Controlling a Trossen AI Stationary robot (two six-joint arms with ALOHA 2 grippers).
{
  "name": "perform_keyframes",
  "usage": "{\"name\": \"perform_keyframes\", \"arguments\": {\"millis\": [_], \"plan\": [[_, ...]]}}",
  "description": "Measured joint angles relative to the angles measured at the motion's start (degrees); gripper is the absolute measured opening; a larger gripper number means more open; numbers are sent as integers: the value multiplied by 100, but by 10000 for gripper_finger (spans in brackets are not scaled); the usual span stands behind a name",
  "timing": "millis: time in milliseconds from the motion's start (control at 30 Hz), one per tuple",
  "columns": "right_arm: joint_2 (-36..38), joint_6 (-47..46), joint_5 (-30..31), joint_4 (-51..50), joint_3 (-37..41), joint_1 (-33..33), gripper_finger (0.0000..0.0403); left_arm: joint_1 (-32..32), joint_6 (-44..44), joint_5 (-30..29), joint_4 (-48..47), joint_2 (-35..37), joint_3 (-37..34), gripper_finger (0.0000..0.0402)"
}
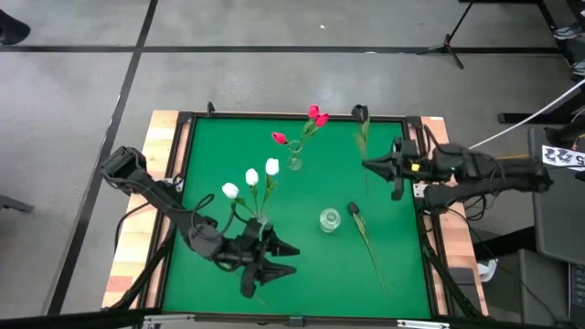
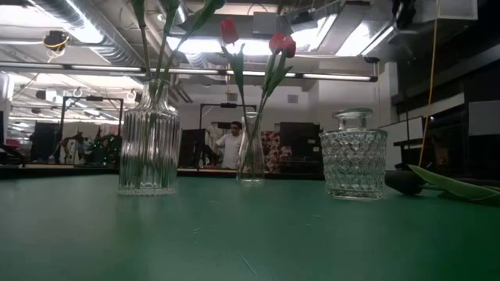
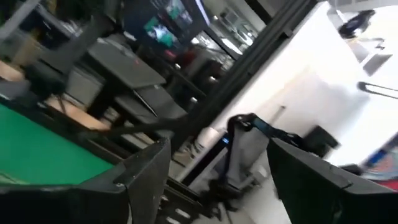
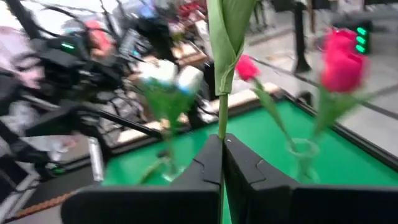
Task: Sort flowers into vase by color
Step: Put the top black tulip into the bottom right transparent vase
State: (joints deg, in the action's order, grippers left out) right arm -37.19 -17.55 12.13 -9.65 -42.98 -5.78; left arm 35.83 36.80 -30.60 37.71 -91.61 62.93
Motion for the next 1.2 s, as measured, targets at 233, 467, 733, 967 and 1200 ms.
{"name": "perform_keyframes", "arguments": {"millis": [233, 467, 733, 967, 1200], "plan": [[-307, 9, 1555, 590, -7, -1615, 1, 166, -905, -1001, -278, -373, 630, 265], [-899, 150, 2445, 1561, -7, -2693, 1, 133, -1439, -1846, -450, -1516, 1808, 265], [-1384, 628, 2533, 2441, -7, -3349, 1, -189, -1379, -2596, -407, -2050, 2337, 265], [-1906, 626, 2307, 3077, -7, -3511, 1, -670, -1141, -2090, -421, -2316, 2556, 265], [-2120, 628, 2131, 3366, -3, -3513, 1, -800, -1142, -1994, -408, -2365, 2591, 265]]}}
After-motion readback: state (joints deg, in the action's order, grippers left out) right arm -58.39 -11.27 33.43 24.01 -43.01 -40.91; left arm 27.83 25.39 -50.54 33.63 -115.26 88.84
